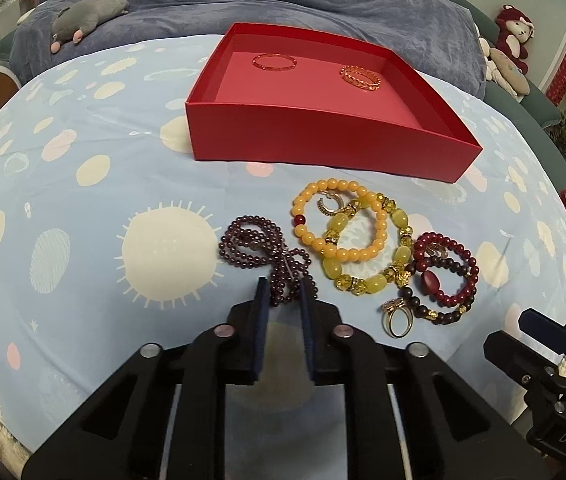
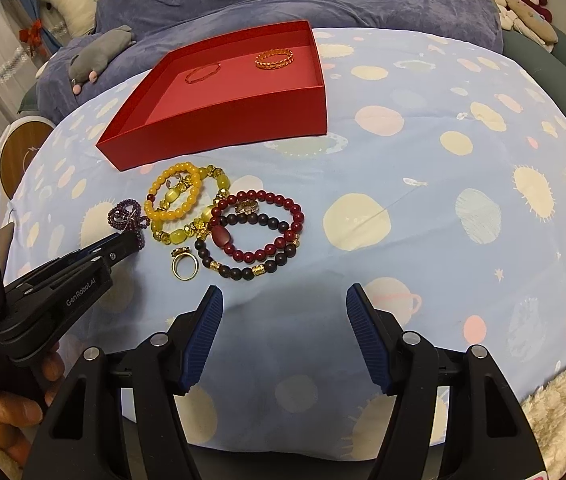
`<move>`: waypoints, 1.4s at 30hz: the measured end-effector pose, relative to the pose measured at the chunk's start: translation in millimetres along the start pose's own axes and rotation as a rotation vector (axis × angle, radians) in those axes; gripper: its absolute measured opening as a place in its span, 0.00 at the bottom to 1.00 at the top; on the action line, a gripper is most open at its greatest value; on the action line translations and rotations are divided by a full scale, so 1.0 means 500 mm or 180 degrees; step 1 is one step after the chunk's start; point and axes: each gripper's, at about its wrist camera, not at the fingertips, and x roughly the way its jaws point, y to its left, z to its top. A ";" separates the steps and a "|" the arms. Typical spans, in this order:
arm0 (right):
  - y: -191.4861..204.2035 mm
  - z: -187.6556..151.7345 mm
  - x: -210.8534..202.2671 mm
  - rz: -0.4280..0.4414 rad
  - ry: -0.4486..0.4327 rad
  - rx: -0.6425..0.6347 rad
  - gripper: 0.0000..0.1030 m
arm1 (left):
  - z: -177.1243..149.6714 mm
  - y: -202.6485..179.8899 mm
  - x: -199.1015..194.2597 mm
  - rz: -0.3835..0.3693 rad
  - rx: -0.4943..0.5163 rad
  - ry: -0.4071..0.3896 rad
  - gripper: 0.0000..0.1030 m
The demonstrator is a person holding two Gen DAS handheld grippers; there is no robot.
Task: Organize jewelry
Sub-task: 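Grasp the dark purple beaded bracelet with the left gripper, then grasp and lift the red-and-black beaded bracelet with the right gripper while the left gripper holds the purple bracelet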
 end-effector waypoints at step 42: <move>-0.015 0.068 0.076 0.0116 0.0036 0.0180 0.11 | -0.011 0.046 -0.029 -0.0077 -0.0172 -0.0007 0.07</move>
